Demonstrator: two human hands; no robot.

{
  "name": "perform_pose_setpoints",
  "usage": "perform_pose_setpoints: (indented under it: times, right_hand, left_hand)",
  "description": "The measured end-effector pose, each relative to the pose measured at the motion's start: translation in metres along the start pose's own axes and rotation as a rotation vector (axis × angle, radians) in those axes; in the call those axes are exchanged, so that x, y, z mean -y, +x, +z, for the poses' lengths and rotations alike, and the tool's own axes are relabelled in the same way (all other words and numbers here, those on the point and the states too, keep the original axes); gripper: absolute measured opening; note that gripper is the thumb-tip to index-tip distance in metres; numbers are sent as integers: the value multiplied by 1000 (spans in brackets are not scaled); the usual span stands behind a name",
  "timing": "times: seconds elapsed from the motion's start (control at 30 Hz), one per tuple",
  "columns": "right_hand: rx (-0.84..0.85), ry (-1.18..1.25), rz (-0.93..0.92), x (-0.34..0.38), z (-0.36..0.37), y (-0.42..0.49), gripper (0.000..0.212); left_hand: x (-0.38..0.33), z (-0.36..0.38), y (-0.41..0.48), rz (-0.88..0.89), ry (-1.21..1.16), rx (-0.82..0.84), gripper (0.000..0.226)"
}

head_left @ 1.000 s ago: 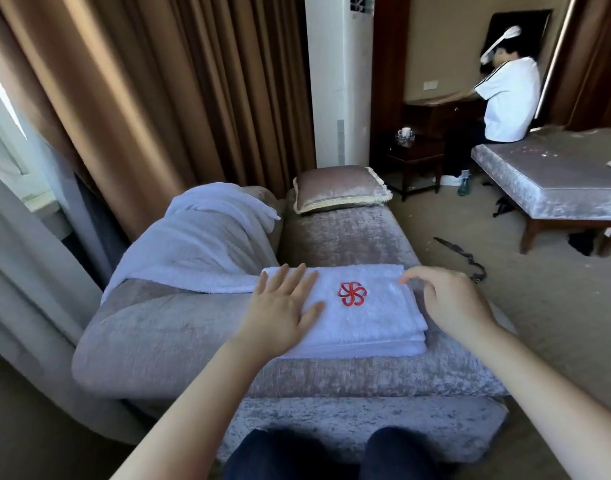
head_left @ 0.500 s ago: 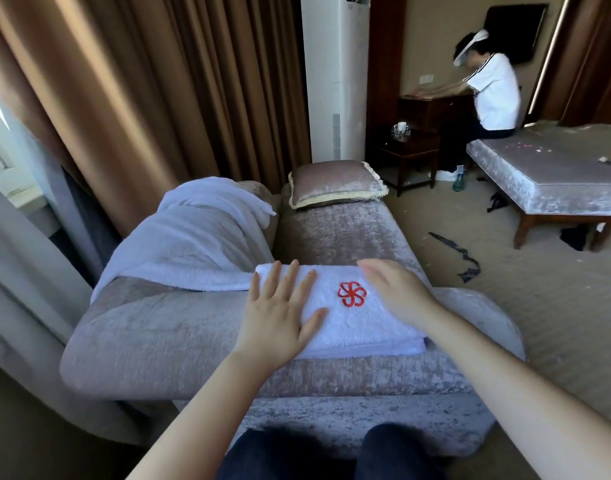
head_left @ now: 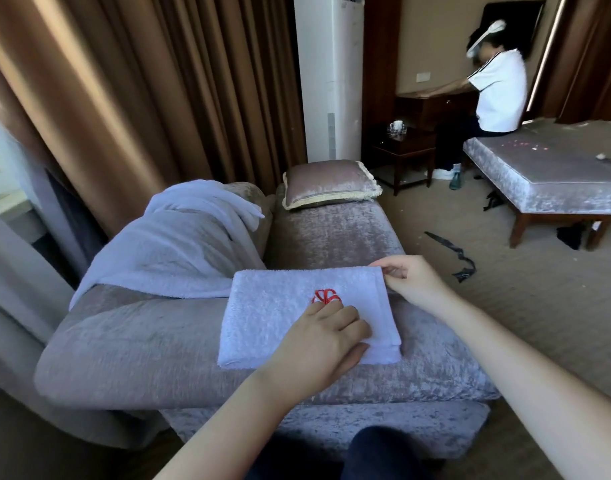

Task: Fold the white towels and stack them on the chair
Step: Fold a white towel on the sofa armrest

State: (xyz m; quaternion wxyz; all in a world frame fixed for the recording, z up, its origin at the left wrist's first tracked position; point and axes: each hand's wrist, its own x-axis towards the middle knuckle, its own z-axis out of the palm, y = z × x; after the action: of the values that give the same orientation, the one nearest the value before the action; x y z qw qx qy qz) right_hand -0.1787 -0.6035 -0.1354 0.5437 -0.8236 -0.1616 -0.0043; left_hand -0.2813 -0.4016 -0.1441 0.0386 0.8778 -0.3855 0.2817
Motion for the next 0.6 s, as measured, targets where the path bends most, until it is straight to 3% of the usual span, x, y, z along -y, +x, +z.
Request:
perform_pose_setpoints:
  times: [0.27,0.37,0.5,0.6]
  right_hand:
    - [-273,-174,-118,-4,7,13,31]
    - [-301,-298,-195,-11,13,6,28]
    - [-306,-514,-173,-2,3,-3,35]
    - [-376,-585,-225,30,11,-8,32]
  left_hand:
    - [-10,3,4,-17,-6,-45,16]
    - [-11,3,3,-69,-146,-7,16]
    - [21,-34,-4,-429,-404,-39,44]
    - [64,-45,-18,-633,-145,-4,67]
